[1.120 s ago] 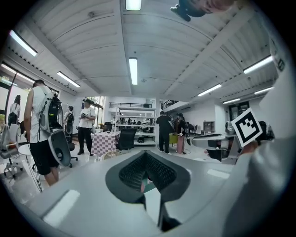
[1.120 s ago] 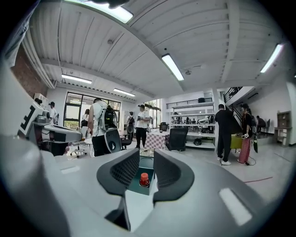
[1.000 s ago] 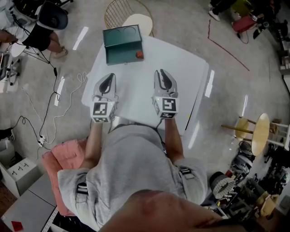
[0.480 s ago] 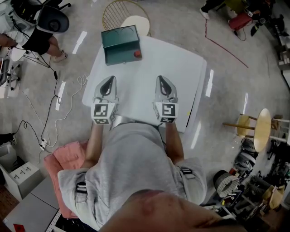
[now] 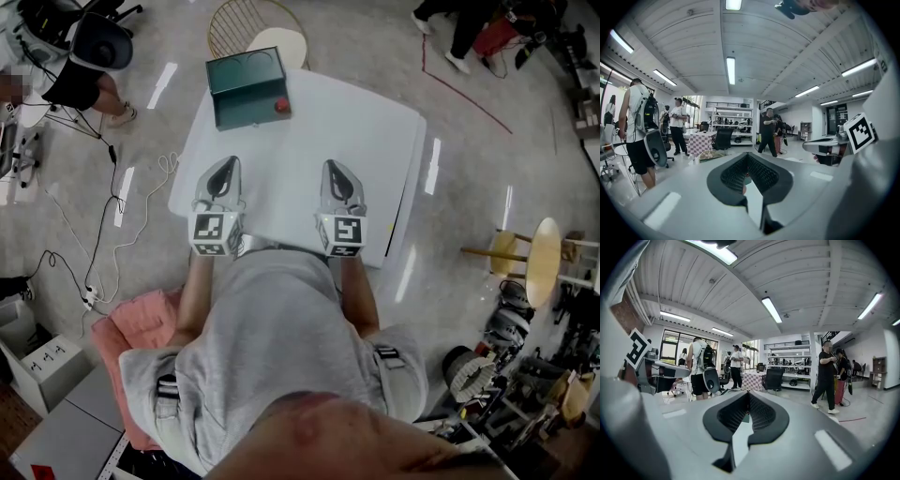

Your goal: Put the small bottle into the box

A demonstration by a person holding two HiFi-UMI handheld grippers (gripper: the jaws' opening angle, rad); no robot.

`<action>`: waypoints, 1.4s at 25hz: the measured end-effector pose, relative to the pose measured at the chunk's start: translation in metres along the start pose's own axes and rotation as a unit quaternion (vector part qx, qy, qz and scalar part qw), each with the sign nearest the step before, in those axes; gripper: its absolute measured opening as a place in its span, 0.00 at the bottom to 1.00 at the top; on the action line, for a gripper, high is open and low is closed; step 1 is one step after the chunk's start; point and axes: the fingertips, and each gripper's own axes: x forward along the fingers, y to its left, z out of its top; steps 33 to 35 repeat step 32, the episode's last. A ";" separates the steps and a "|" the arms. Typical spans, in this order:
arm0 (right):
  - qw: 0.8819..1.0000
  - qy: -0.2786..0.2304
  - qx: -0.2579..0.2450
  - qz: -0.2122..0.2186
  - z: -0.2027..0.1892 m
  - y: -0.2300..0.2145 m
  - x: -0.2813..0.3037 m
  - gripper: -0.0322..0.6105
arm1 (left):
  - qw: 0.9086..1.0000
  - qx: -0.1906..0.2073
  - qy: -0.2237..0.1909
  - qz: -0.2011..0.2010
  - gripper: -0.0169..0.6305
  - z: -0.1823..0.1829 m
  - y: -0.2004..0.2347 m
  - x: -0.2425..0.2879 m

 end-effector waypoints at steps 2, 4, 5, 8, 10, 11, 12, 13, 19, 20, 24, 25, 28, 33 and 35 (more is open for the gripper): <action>1.000 -0.001 0.000 -0.001 0.000 -0.002 0.000 0.05 | 1.000 0.000 0.000 -0.001 0.04 0.001 -0.002 0.001; 1.000 -0.004 0.001 -0.002 0.001 -0.003 0.000 0.05 | 1.000 -0.001 -0.001 -0.001 0.04 0.002 -0.002 0.002; 1.000 -0.004 0.002 -0.002 0.001 -0.003 0.000 0.05 | 1.000 -0.001 -0.002 -0.001 0.04 0.003 -0.002 0.002; 1.000 -0.003 0.005 -0.001 0.000 -0.003 -0.002 0.05 | 1.000 0.001 -0.001 0.000 0.04 0.005 -0.002 0.000; 1.000 -0.002 0.005 0.000 0.000 -0.002 -0.002 0.05 | 1.000 0.003 -0.001 -0.001 0.04 0.003 -0.002 0.000; 1.000 -0.003 0.005 -0.001 0.000 -0.002 -0.002 0.05 | 1.000 0.004 -0.003 -0.002 0.04 0.004 -0.002 0.001; 1.000 -0.004 0.005 -0.001 0.000 -0.002 -0.001 0.05 | 1.000 0.004 -0.005 -0.003 0.04 0.004 -0.002 0.001; 1.000 -0.004 0.005 -0.002 0.001 -0.003 -0.001 0.05 | 1.000 0.005 -0.005 -0.004 0.04 0.005 -0.002 0.002; 1.000 -0.004 0.006 -0.002 0.000 -0.004 -0.001 0.05 | 1.000 0.003 0.000 -0.003 0.04 0.004 -0.003 0.003; 1.000 -0.004 0.006 -0.002 0.001 -0.004 -0.001 0.05 | 1.000 0.003 -0.001 -0.004 0.04 0.005 -0.003 0.003; 1.000 -0.003 0.007 -0.003 -0.002 -0.004 0.001 0.05 | 1.000 0.005 -0.002 -0.004 0.05 0.005 -0.002 0.004; 1.000 -0.003 0.008 -0.003 -0.003 -0.004 0.002 0.05 | 1.000 0.004 -0.001 -0.004 0.05 0.003 -0.002 0.005; 1.000 -0.003 0.007 -0.003 -0.003 -0.006 0.003 0.05 | 1.000 0.005 -0.002 -0.003 0.05 0.000 0.000 0.007; 1.000 -0.003 0.009 -0.004 -0.003 -0.005 0.001 0.05 | 1.000 0.005 0.002 -0.003 0.04 -0.001 -0.001 0.005; 1.000 -0.003 0.009 -0.004 -0.003 -0.005 0.001 0.05 | 1.000 0.005 0.002 -0.003 0.04 -0.001 -0.001 0.005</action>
